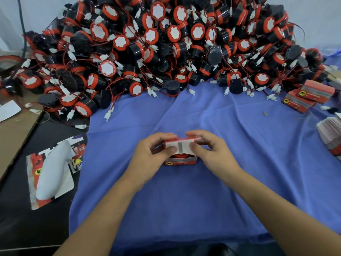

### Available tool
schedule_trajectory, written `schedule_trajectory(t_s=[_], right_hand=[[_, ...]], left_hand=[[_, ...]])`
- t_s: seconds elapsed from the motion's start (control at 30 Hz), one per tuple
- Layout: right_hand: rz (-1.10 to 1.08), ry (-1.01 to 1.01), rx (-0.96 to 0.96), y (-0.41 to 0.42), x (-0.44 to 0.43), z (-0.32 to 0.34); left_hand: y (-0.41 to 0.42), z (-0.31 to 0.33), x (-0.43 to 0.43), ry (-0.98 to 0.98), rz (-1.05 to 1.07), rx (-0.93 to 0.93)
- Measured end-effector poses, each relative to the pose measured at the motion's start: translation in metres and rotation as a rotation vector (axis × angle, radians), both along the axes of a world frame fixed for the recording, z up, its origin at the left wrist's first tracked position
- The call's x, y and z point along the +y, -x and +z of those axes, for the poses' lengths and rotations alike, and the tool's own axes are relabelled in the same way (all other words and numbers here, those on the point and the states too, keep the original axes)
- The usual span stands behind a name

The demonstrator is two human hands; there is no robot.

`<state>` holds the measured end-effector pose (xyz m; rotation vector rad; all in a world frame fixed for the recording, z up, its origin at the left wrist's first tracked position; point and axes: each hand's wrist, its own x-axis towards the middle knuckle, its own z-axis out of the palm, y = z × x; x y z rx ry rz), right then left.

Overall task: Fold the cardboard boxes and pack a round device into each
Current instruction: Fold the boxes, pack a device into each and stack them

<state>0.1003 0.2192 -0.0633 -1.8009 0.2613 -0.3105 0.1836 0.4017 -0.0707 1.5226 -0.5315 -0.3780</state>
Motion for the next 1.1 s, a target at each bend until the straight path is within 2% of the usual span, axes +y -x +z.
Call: schedule_trajectory(t_s=[0.17,0.3,0.4,0.63,0.73,0.87,1.1], right_hand=[[0.038,0.221,-0.116,0.010,0.003,-0.012],[0.180,0.169,-0.042,0.018,-0.005,-0.013],[0.231,0.256,-0.023,0.023,-0.007,-0.011],[0.149,0.381,-0.097,0.021,-0.007,-0.022],[0.131,0.438,-0.142,0.020,-0.007,-0.026],[0.110,0.411,-0.162,0.018,-0.005,-0.028],[0.134,0.379,-0.131,0.019,-0.005,-0.027]], left_hand=[[0.003,-0.009,0.009,-0.082,-0.040,-0.123],[0.004,-0.008,0.018,-0.110,-0.168,-0.122],[0.004,-0.008,0.018,-0.154,-0.148,-0.186],[-0.002,-0.011,0.017,-0.211,-0.093,-0.348],[-0.007,-0.009,0.018,-0.215,-0.100,-0.362],[-0.006,-0.007,0.019,-0.218,-0.063,-0.362],[-0.001,-0.012,0.017,-0.258,0.028,-0.640]])
